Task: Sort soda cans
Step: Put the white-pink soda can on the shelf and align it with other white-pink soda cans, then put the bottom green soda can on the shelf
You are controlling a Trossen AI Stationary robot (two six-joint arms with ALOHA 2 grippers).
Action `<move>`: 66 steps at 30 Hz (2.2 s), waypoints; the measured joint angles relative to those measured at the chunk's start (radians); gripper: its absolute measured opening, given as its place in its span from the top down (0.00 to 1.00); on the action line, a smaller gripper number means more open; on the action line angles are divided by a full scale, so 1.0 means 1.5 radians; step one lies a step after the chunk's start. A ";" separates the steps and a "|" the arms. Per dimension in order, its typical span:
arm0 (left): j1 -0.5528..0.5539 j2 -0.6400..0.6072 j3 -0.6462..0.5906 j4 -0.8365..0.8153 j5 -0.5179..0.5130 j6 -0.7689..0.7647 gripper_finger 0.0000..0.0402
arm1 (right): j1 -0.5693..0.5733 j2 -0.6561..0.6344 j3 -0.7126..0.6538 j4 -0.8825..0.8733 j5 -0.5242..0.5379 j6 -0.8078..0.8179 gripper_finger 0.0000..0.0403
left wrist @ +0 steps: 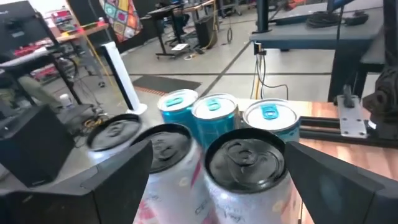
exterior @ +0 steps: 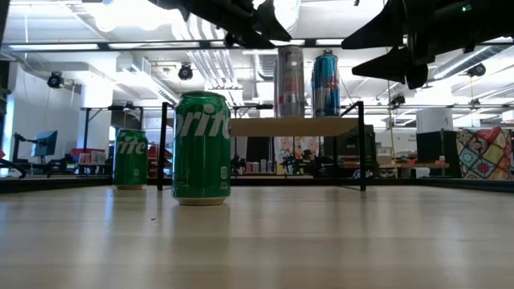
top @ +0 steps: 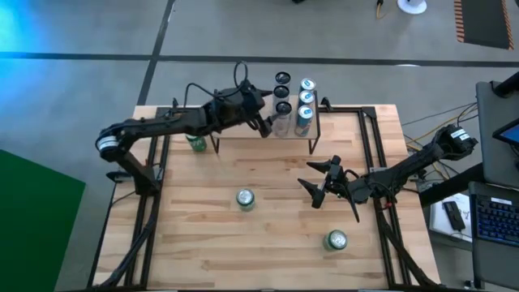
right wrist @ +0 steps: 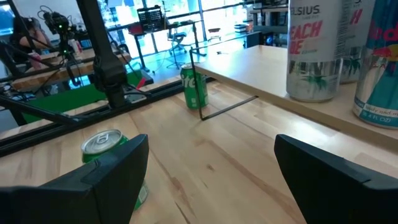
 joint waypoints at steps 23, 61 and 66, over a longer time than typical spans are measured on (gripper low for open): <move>-0.116 -0.422 -0.430 0.061 -0.017 -0.087 0.19 | 0.139 -0.027 0.123 -0.236 0.066 0.062 0.17; -0.475 -0.266 -0.640 0.441 -0.242 -0.063 0.19 | 0.238 0.335 0.672 -1.243 -0.550 0.793 0.12; -0.475 -0.265 -0.641 0.434 -0.242 -0.063 0.19 | 0.240 0.336 0.663 -1.235 -0.524 0.809 0.10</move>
